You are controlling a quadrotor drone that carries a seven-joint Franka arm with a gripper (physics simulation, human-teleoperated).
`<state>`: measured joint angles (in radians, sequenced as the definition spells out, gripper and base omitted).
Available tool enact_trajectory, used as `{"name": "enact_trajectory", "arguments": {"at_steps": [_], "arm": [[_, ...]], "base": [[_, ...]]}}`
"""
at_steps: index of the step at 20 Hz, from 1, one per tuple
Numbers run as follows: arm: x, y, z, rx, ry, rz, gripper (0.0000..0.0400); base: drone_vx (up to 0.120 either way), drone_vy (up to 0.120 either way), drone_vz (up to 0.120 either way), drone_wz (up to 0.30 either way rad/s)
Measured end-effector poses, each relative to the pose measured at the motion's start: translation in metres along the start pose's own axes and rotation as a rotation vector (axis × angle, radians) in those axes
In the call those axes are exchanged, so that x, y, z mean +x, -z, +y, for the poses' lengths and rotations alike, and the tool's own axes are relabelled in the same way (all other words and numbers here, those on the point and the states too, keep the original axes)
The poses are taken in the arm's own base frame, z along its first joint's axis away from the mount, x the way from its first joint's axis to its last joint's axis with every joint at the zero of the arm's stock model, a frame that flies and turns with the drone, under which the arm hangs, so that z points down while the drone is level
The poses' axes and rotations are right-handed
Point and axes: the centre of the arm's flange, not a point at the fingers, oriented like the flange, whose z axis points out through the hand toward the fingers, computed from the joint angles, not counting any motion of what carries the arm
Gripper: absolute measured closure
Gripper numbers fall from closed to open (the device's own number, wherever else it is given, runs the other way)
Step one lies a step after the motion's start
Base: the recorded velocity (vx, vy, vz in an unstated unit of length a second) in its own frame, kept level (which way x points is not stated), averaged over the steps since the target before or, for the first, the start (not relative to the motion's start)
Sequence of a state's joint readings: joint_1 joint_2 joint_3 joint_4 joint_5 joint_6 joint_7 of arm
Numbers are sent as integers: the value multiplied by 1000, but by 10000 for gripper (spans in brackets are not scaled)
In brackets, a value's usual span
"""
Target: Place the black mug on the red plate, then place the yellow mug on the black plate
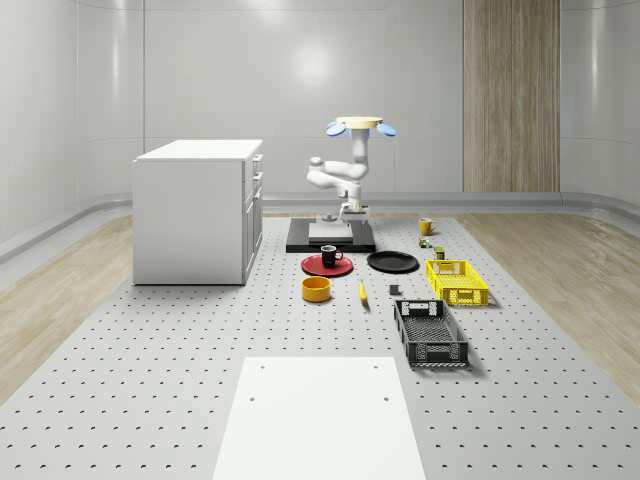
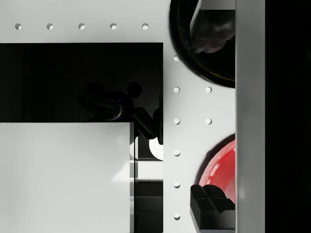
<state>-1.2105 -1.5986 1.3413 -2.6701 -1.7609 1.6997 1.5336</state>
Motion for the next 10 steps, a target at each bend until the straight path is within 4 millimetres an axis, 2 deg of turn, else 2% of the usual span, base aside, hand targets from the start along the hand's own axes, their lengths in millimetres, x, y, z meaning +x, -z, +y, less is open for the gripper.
{"name": "enact_trajectory", "arguments": {"at_steps": [10], "arm": [[0, 0, 0, 0, 0, 0, 0]], "base": [[-120, 120, 0, 0]]}}
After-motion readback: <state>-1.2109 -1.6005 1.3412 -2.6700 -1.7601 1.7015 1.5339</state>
